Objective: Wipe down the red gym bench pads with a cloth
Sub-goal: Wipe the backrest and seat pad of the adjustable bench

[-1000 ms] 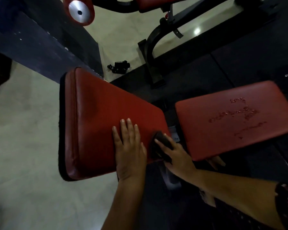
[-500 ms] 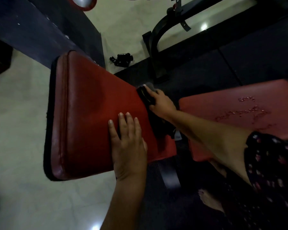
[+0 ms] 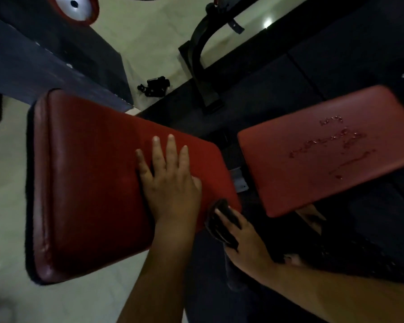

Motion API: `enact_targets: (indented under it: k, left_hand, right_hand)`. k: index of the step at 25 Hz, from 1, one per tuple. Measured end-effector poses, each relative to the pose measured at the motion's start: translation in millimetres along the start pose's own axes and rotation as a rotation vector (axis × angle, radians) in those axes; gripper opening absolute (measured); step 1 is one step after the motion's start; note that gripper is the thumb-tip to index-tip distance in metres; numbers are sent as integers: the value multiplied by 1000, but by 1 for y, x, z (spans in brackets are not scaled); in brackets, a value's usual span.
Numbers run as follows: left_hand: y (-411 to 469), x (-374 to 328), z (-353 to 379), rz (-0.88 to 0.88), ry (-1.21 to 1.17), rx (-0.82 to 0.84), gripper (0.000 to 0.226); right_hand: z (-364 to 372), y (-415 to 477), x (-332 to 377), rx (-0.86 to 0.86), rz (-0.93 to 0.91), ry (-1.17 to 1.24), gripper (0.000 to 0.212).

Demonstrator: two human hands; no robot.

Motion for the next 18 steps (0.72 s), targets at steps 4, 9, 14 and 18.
enact_targets:
  k: [4, 9, 14, 18]
  left_hand:
    - [14, -7, 33, 71, 173, 187, 65]
    - [14, -7, 41, 67, 189, 178, 65]
    - [16, -7, 48, 76, 191, 138, 67]
    - [16, -9, 47, 92, 222, 144, 64]
  right_hand:
    - [-13, 16, -14, 0, -33, -108, 108]
    - [-38, 87, -28, 9, -55, -128, 102]
    - [-77, 203, -10, 24, -47, -313, 93]
    - [-93, 261, 16, 113, -17, -346, 82]
Point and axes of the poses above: each hand's wrist, its own y-axis towards the middle knuckle, its own z-axis out of the palm, x = y × z, the point moved 1 cm from there along y, towards the middle knuckle, and after that the axes turned 4 degrees about x, right-handed, at the moved point
